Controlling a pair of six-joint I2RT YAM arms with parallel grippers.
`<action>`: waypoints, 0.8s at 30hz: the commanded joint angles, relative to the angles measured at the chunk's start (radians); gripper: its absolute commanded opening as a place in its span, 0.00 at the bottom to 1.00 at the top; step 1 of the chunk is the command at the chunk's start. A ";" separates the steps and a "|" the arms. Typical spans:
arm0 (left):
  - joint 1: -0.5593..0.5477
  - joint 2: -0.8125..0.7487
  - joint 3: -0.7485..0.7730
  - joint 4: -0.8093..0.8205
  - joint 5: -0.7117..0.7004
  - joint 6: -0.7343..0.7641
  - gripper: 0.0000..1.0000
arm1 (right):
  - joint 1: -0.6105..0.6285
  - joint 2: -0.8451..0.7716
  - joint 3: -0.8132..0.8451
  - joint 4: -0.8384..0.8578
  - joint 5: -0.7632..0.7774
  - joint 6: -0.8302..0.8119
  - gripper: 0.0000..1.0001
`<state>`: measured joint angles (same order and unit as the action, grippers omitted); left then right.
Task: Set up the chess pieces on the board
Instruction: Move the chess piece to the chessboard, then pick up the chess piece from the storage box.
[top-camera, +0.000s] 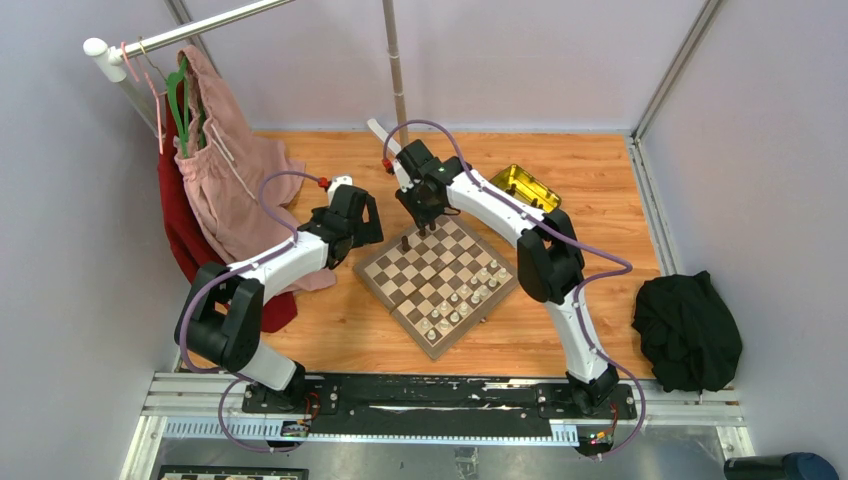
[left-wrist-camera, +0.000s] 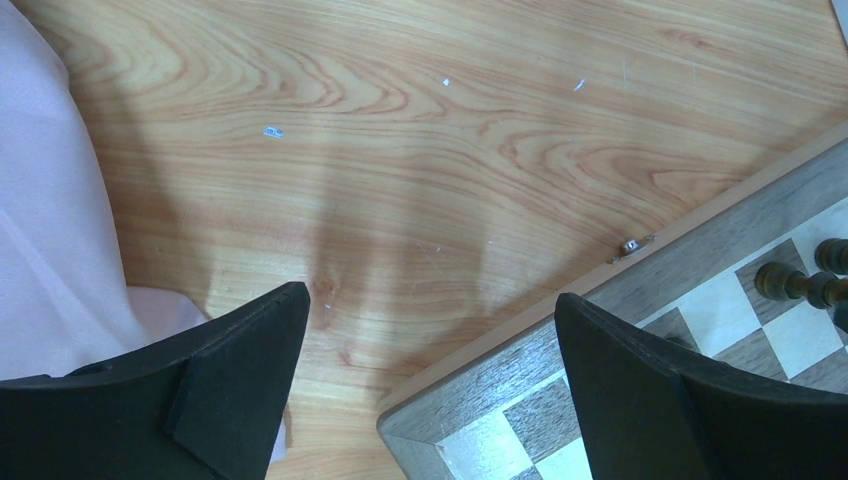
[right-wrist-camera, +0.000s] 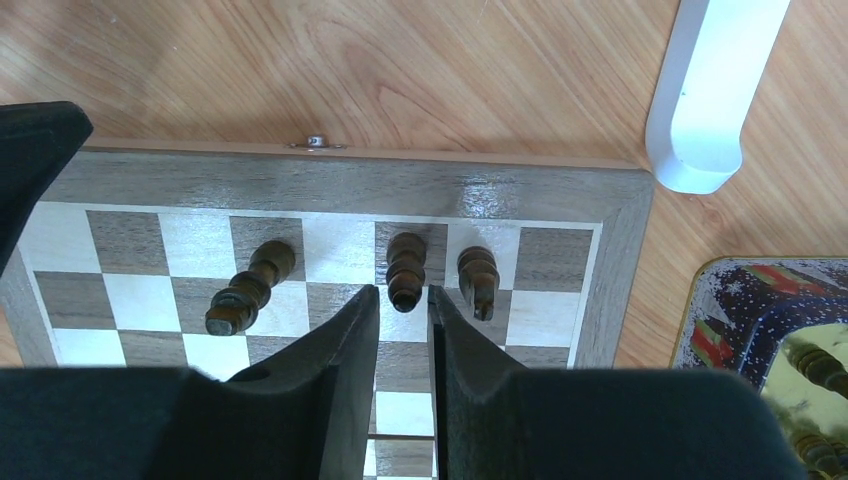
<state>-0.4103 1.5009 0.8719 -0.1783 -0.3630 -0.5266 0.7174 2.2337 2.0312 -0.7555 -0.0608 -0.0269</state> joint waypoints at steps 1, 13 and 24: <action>-0.007 -0.012 0.026 -0.017 -0.027 0.010 1.00 | -0.011 -0.070 0.002 -0.008 0.001 -0.005 0.29; -0.007 -0.041 0.045 -0.042 -0.046 0.019 1.00 | -0.025 -0.204 -0.090 0.080 0.158 0.008 0.32; -0.007 -0.064 0.028 -0.048 -0.048 0.020 1.00 | -0.222 -0.360 -0.299 0.202 0.289 0.076 0.34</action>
<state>-0.4103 1.4570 0.8867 -0.2199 -0.3946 -0.5091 0.5552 1.9015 1.7710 -0.5827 0.1596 0.0132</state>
